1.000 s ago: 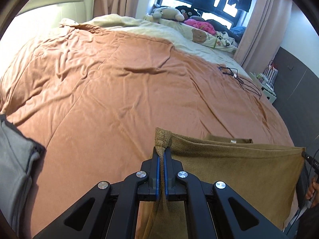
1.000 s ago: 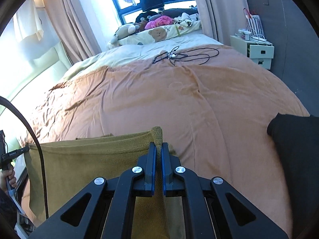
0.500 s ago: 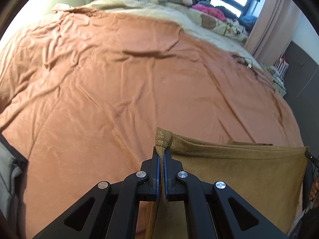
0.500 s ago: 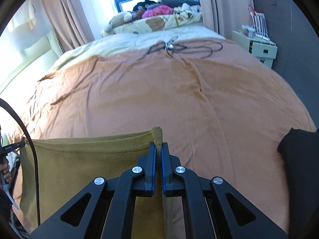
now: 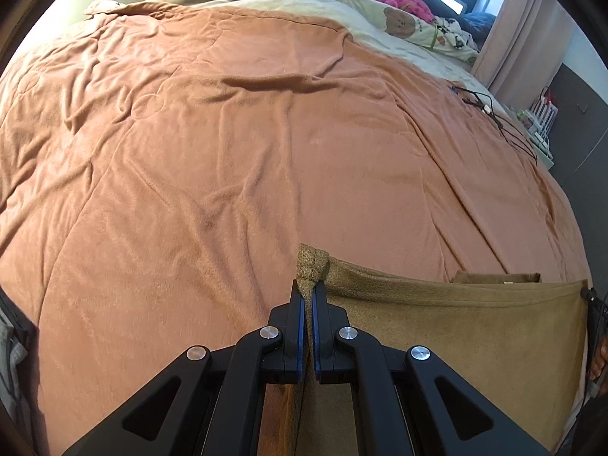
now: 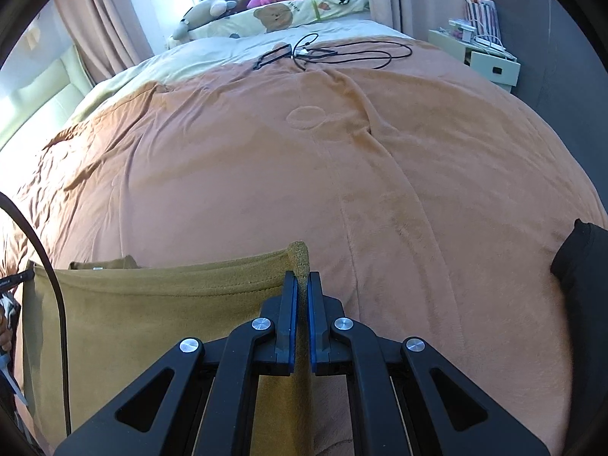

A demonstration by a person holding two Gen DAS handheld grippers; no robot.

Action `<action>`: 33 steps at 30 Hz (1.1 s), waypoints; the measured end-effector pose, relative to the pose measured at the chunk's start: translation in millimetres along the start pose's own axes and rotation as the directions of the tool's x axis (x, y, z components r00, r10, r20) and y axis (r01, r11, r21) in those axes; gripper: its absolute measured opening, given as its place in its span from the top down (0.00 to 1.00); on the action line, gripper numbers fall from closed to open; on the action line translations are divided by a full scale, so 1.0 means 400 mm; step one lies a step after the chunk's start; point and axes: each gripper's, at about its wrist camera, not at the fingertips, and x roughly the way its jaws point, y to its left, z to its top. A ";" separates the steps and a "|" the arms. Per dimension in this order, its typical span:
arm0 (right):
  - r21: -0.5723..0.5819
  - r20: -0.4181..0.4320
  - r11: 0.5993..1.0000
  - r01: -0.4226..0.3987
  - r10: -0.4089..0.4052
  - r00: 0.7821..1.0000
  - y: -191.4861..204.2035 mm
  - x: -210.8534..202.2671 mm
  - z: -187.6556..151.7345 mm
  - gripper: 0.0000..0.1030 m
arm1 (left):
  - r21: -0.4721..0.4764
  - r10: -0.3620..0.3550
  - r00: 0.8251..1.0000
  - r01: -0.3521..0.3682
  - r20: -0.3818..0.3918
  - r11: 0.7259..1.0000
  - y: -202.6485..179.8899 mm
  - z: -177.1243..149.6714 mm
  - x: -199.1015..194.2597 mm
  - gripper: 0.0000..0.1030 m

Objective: Fold small clothes
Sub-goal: 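Lift the folded edge with both tools and fold it over the collar, then open both tools and lift them away from the folded shirt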

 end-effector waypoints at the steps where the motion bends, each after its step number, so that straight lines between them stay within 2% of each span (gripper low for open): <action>1: -0.003 -0.001 1.000 0.002 -0.002 1.000 0.004 0.003 0.006 0.99 | 0.005 0.007 1.000 -0.007 -0.005 1.000 -0.001 0.007 0.006 0.97; 7: 0.010 -0.029 1.000 0.008 -0.008 1.000 0.002 0.050 0.025 0.99 | 0.017 0.054 0.998 -0.053 -0.037 0.998 0.000 0.036 0.059 0.97; 15: 0.008 -0.113 0.999 0.037 -0.036 0.993 0.012 0.161 0.049 0.99 | 0.018 0.118 0.988 -0.117 -0.099 0.993 0.008 0.045 0.142 0.97; 19: 0.009 -0.153 0.999 0.049 -0.047 0.987 0.012 0.205 0.042 0.99 | 0.019 0.130 0.984 -0.129 -0.122 0.992 0.010 0.036 0.173 0.97; 23: 0.050 -0.159 0.999 0.020 -0.011 0.987 -0.002 0.209 0.053 0.98 | -0.021 0.106 0.985 -0.109 -0.138 0.994 0.018 0.043 0.168 0.95; 25: 0.085 -0.162 0.996 -0.003 0.017 0.987 -0.011 0.192 0.058 0.98 | -0.012 0.093 0.985 -0.096 -0.144 0.995 0.014 0.041 0.147 0.91; 28: 0.085 -0.137 0.996 -0.012 0.023 0.990 -0.015 0.149 0.057 0.95 | 0.005 0.098 0.986 -0.098 -0.133 0.995 0.008 0.030 0.103 0.71; 29: 0.076 -0.129 0.997 -0.008 0.017 0.991 -0.013 0.133 0.056 0.90 | 0.004 0.097 0.988 -0.097 -0.119 0.995 0.009 0.025 0.082 0.59; 30: 0.068 -0.118 0.998 -0.006 0.015 0.993 -0.011 0.114 0.053 0.79 | -0.002 0.088 0.991 -0.088 -0.101 0.996 0.009 0.021 0.058 0.50; 31: 0.065 -0.107 0.998 -0.009 0.016 0.994 -0.008 0.097 0.048 0.72 | -0.007 0.075 0.993 -0.076 -0.086 0.997 0.008 0.019 0.038 0.47; 33: 0.063 -0.070 0.998 -0.023 0.027 0.997 -0.002 0.053 0.040 0.41 | -0.009 0.057 0.996 -0.058 -0.073 0.998 0.009 0.011 0.000 0.43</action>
